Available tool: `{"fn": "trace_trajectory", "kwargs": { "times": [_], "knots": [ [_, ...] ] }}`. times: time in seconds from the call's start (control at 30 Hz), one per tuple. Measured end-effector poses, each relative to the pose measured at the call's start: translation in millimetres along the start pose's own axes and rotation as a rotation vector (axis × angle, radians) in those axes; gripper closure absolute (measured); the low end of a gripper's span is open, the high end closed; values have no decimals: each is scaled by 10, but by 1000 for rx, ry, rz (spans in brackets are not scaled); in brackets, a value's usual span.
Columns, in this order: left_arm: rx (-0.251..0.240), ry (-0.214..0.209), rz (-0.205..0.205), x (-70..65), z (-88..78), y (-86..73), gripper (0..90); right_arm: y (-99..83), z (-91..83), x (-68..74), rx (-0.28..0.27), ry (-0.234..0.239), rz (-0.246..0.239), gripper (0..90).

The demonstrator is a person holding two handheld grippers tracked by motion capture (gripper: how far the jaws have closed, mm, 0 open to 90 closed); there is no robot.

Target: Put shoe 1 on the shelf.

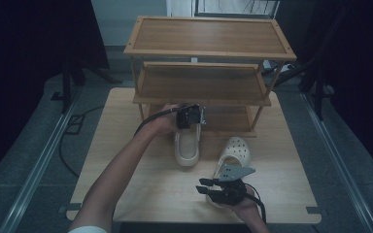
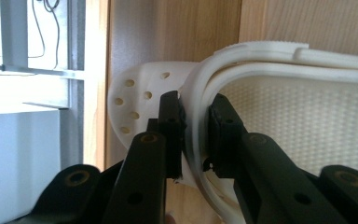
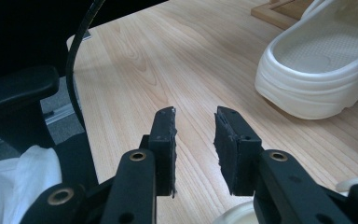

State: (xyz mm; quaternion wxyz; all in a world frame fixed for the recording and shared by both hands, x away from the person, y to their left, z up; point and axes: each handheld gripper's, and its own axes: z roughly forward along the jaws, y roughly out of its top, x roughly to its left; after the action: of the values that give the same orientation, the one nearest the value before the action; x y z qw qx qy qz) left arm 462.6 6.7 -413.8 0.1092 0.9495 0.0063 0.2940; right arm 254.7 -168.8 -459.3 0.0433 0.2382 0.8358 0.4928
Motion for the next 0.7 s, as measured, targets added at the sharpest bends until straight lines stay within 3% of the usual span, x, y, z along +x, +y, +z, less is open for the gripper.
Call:
{"fn": "trace_trajectory", "kwargs": {
  "times": [0.1, 0.2, 0.3, 0.47, 0.57, 0.7],
  "knots": [
    [-15, -26, -23, -6, -25, -2, 726, 2, 2, 8, 0, 3, -4, 683],
    [-36, -41, -47, -19, -93, 9, 620, 3, -6, 8, -2, 0, -3, 683],
    [-46, -65, -36, -50, -188, 22, 532, 6, -13, 5, -4, -2, -3, 683],
    [-87, -63, -31, -128, -388, 40, 504, 14, -8, 30, -5, 2, -9, 683],
    [-123, -82, -44, -213, -538, 22, 522, 23, -6, 53, -5, 6, -13, 683],
    [-179, -126, -94, -401, -737, -49, 579, 22, -9, 56, -7, 6, -14, 682]
  ]
}}
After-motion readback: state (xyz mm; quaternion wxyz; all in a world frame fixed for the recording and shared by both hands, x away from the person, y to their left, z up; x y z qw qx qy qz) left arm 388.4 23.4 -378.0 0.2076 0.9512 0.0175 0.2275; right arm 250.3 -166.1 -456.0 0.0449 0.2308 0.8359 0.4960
